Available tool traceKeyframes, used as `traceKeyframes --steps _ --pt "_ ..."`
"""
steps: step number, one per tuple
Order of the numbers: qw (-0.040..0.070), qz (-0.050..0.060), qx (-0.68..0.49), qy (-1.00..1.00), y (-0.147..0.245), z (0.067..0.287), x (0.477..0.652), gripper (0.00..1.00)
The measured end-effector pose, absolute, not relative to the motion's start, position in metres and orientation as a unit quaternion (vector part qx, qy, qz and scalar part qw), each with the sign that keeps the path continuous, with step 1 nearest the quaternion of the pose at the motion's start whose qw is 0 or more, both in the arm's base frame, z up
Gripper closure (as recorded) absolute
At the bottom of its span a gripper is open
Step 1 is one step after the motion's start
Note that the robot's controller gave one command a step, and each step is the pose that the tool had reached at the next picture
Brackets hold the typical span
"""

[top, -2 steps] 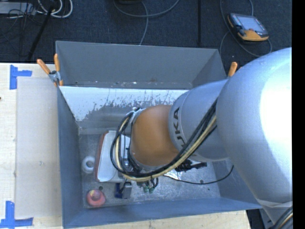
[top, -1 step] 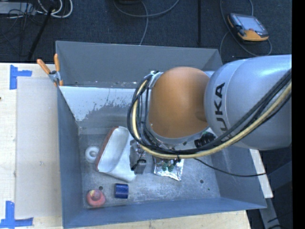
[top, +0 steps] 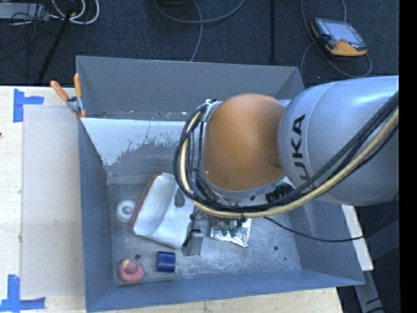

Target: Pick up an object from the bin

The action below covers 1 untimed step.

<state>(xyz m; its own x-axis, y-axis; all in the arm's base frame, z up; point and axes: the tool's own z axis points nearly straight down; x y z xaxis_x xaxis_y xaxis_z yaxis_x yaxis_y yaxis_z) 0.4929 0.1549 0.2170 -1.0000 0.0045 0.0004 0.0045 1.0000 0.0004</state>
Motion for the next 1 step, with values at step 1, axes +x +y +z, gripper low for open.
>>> traceKeyframes --steps 1 --pt "-0.007 0.0 0.047 -0.999 0.1591 0.0747 0.4814 0.0"
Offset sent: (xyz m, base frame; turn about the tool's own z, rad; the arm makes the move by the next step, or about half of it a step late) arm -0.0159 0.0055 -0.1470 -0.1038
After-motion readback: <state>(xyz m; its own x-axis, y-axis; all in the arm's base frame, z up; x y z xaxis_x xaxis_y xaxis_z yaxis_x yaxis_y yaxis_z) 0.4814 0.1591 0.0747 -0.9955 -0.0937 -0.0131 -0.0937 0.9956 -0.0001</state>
